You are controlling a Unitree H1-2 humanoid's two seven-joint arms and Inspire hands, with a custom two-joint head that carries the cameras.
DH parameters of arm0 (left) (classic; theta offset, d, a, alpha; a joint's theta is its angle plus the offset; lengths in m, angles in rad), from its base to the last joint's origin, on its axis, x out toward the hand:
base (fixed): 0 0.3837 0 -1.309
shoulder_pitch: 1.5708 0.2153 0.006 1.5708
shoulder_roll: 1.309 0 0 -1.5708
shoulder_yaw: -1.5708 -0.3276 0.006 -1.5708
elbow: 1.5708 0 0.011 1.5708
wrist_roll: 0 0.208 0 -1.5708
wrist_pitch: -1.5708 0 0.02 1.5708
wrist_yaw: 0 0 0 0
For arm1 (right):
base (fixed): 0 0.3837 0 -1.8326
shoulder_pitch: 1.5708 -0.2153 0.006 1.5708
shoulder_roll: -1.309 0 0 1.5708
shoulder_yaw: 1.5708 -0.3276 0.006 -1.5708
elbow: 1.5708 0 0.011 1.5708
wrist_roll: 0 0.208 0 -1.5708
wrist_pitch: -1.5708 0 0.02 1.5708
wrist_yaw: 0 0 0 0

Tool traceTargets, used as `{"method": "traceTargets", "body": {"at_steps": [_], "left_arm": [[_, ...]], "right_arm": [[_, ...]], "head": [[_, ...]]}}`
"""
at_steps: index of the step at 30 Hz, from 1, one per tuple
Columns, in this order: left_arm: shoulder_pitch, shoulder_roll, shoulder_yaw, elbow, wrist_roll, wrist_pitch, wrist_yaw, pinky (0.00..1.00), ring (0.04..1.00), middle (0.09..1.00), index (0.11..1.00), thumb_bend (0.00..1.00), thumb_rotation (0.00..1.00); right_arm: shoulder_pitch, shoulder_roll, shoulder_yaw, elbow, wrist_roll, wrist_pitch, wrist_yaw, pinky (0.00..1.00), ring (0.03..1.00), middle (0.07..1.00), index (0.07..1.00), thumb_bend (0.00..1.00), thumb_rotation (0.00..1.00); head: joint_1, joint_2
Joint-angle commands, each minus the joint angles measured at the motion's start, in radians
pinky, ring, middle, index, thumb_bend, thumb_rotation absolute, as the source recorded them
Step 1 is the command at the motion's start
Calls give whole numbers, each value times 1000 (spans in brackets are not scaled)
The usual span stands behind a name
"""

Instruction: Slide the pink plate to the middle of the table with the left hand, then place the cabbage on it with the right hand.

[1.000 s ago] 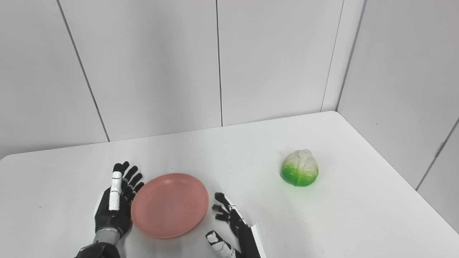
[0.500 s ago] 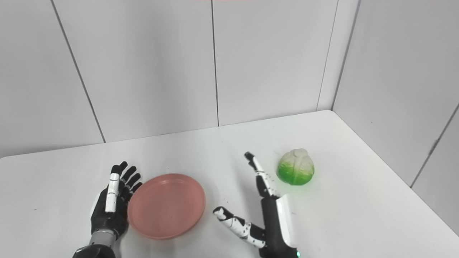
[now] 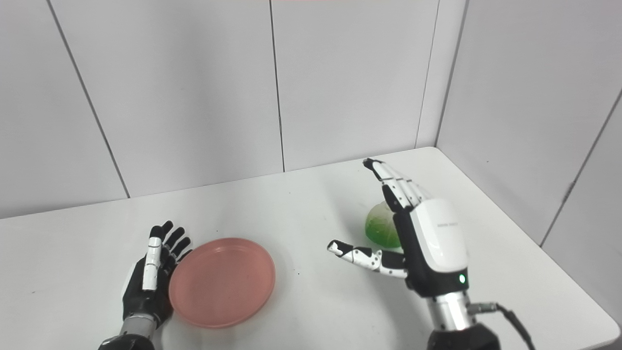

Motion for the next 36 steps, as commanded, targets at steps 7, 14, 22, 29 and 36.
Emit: {"method": "traceTargets", "body": {"at_steps": [7,14,22,29,36], "left_arm": [[-8,-13,-1,-27,-10,30,-7,902,925,931,922,754,835],[-4,-21,-5,-23,-5,29,-5,892,915,922,917,755,842],[4,-25,-10,-34,7,35,-1,869,912,928,915,763,858],[6,-24,-4,-29,0,33,2,883,911,920,906,761,841],[10,-27,-5,-39,-1,42,3,865,907,917,907,762,842]], "right_arm": [[-133,-149,-27,55,-10,103,174,736,808,841,849,931,788],[-243,-252,-12,150,57,203,372,670,822,875,878,1000,677],[-343,-318,79,280,16,301,499,582,806,882,890,1000,431],[-444,-360,149,394,60,382,640,633,862,936,914,1000,372],[-525,-389,257,499,46,431,716,667,912,961,895,1000,374]], "head": [[0,2],[6,0],[14,10],[18,13],[22,16]]}}
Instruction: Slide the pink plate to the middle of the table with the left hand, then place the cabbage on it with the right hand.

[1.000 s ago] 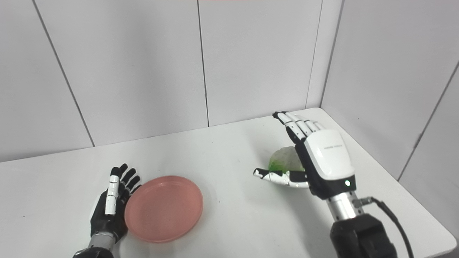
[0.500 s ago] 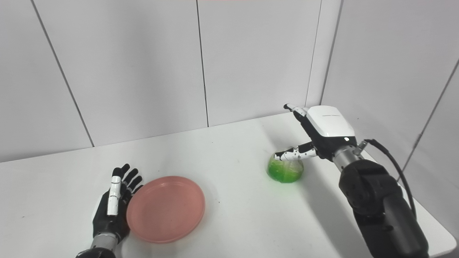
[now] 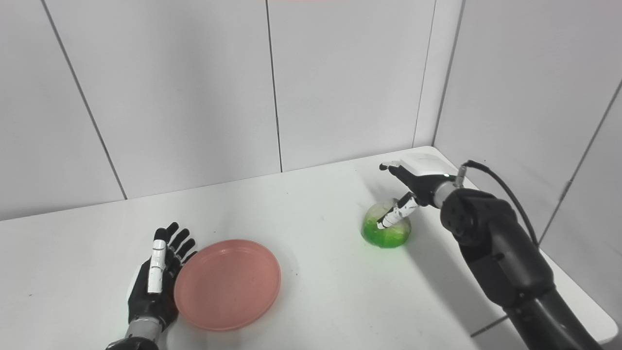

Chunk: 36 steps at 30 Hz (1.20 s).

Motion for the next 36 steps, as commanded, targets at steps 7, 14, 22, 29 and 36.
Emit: {"method": "traceTargets", "body": {"at_steps": [7,14,22,29,36], "left_arm": [[-4,-7,4,-15,-10,16,0,862,906,918,907,761,832],[-1,-3,-3,-8,2,7,-4,849,903,929,929,781,853],[-1,-4,2,-4,-4,9,-2,854,899,928,919,782,840],[4,-7,1,-18,1,31,8,842,888,920,912,785,846],[4,-9,7,-16,-7,38,6,839,886,918,910,781,847]], "right_arm": [[-93,-45,102,48,-28,34,48,649,881,945,884,1000,412],[-112,-39,123,99,13,43,66,715,885,937,892,1000,452],[-113,-37,190,156,-6,13,48,680,870,913,886,1000,403],[-115,-24,258,211,-34,13,28,627,843,906,871,1000,367],[-105,-18,249,261,18,6,-6,659,874,929,856,1000,326]], "head": [[1,1],[7,7],[10,10],[16,18],[17,20]]}}
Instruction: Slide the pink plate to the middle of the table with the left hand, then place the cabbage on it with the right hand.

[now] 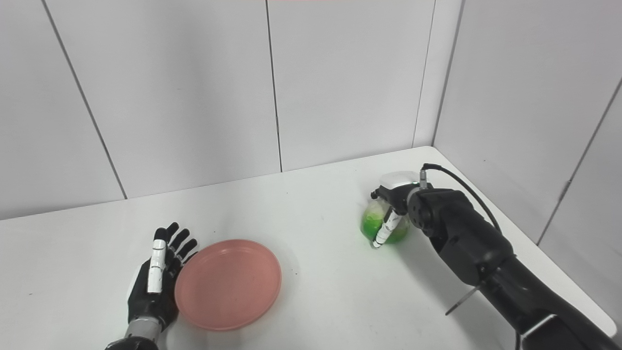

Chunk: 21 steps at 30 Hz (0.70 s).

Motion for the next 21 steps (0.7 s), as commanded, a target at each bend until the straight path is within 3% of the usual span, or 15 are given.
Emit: {"method": "traceTargets", "body": {"at_steps": [1,6,10,12,16,21], "left_arm": [[2,-6,3,-9,-6,17,3,839,883,917,914,777,849],[4,-5,-2,-17,-1,23,2,829,881,919,916,775,857],[-1,-3,1,-7,-7,18,-3,841,889,924,913,773,856],[-3,-3,3,-7,-8,20,-2,833,885,920,911,778,852],[-4,-3,3,-8,-8,22,-3,837,890,922,912,779,854],[-7,-2,2,-7,-6,26,-1,831,889,925,921,785,854]], "right_arm": [[10,-7,9,28,29,-20,15,664,887,943,855,1000,333],[14,-18,23,43,41,-39,6,634,895,995,847,1000,335],[23,-14,13,58,58,-48,-44,636,866,972,824,1000,295],[28,-8,8,66,66,-47,-79,623,815,915,802,1000,249],[39,-2,-1,66,95,-56,-124,448,551,645,740,999,162],[47,-2,-20,79,166,-116,-151,384,465,582,712,930,117]], "head": [[0,1],[5,2],[8,2],[8,3],[8,3],[8,3]]}}
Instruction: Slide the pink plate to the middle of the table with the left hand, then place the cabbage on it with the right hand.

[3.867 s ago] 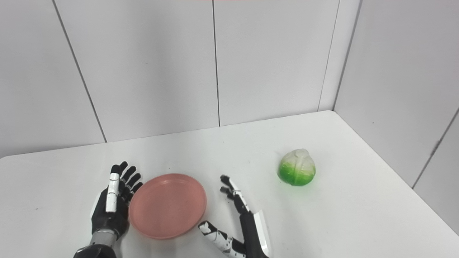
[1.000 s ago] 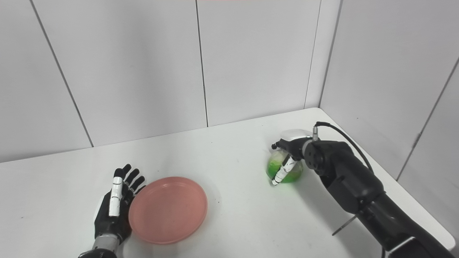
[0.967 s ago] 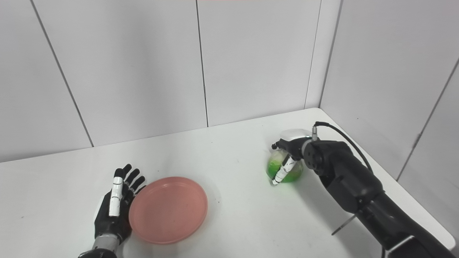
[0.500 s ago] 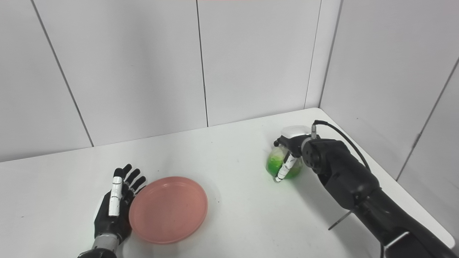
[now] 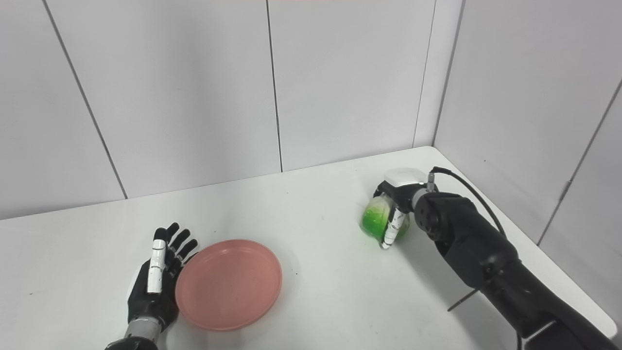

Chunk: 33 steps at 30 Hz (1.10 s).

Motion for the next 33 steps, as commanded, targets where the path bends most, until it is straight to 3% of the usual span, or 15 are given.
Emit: {"method": "traceTargets", "body": {"at_steps": [1,3,4,6,13,26,33], "left_arm": [[-9,-2,3,1,-7,18,-1,826,888,925,923,788,855],[-9,-3,5,2,-10,20,-1,828,888,925,924,795,846],[-9,-3,5,2,-11,21,-2,832,888,926,925,792,845],[-9,-2,4,3,-6,19,-2,839,891,930,929,780,855],[-6,-6,-3,-3,1,25,2,837,889,928,927,769,868],[-7,-18,0,28,0,10,12,839,887,924,922,750,863],[-10,-27,-3,19,1,15,20,853,894,930,920,741,862]], "right_arm": [[25,5,-12,21,76,-66,16,356,435,556,696,912,92],[31,7,-28,19,117,-87,12,319,396,507,662,831,62],[33,7,-33,16,130,-95,11,307,383,489,645,657,20],[39,12,-53,10,172,-110,4,254,335,479,608,583,2],[45,11,-68,-37,237,-100,1,243,333,479,585,572,0],[13,10,-113,-196,351,-5,100,233,314,479,619,572,0],[-25,22,-125,-277,377,-55,85,243,331,480,605,571,0]], "head": [[1,1],[6,6],[6,6],[6,6],[9,8],[30,5],[61,13]]}}
